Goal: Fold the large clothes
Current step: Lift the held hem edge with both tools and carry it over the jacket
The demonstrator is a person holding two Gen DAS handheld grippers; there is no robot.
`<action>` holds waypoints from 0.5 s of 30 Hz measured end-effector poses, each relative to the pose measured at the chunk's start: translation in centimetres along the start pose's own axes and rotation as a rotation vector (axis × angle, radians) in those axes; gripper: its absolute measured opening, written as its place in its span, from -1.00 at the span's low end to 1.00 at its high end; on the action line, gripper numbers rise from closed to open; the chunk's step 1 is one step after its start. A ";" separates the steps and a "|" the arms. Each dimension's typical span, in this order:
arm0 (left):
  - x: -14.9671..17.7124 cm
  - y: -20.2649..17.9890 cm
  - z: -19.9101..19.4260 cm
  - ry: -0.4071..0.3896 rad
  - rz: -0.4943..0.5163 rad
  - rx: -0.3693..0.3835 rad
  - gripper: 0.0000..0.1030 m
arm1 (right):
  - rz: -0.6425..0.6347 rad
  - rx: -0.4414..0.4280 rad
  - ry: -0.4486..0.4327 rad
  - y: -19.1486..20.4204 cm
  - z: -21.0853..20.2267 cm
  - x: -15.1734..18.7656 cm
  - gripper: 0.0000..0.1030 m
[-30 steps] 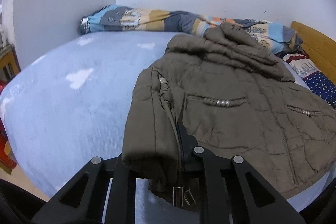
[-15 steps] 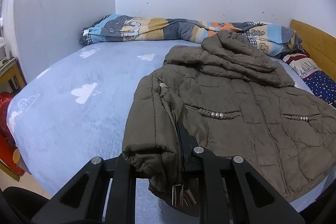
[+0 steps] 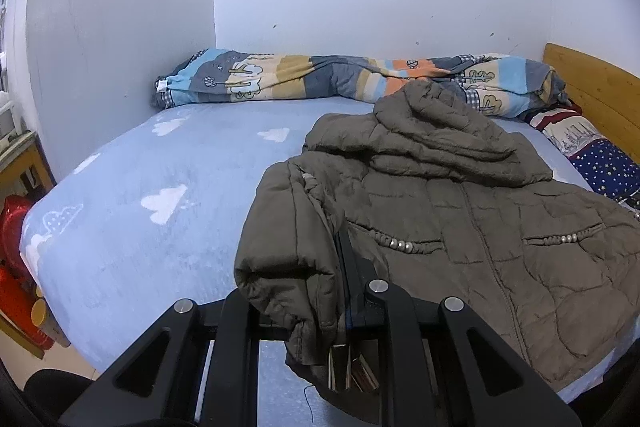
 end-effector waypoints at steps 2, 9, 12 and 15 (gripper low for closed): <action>-0.2 0.1 -0.1 0.000 -0.001 0.001 -0.69 | 0.000 -0.005 -0.004 0.0 -0.2 -0.2 -0.77; -0.3 0.4 -0.2 0.004 -0.008 -0.001 -0.69 | 0.001 -0.011 -0.009 -0.3 -0.4 -0.7 -0.77; -0.6 0.8 -0.3 0.007 -0.021 0.006 -0.69 | 0.001 -0.014 -0.010 -0.4 -0.4 -1.0 -0.77; -1.0 1.5 -0.2 0.012 -0.054 0.017 -0.69 | 0.006 -0.018 -0.012 -0.4 -0.5 -1.4 -0.77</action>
Point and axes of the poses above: each gripper's, at about its wrist camera, not at the fingertips, and z roughly the way its jaws point, y to its left, x to its underside, the point moved 5 cm from there along z, roughly the way its jaws point, and after that the axes turned 4 degrees about x, right-handed, at the moved point
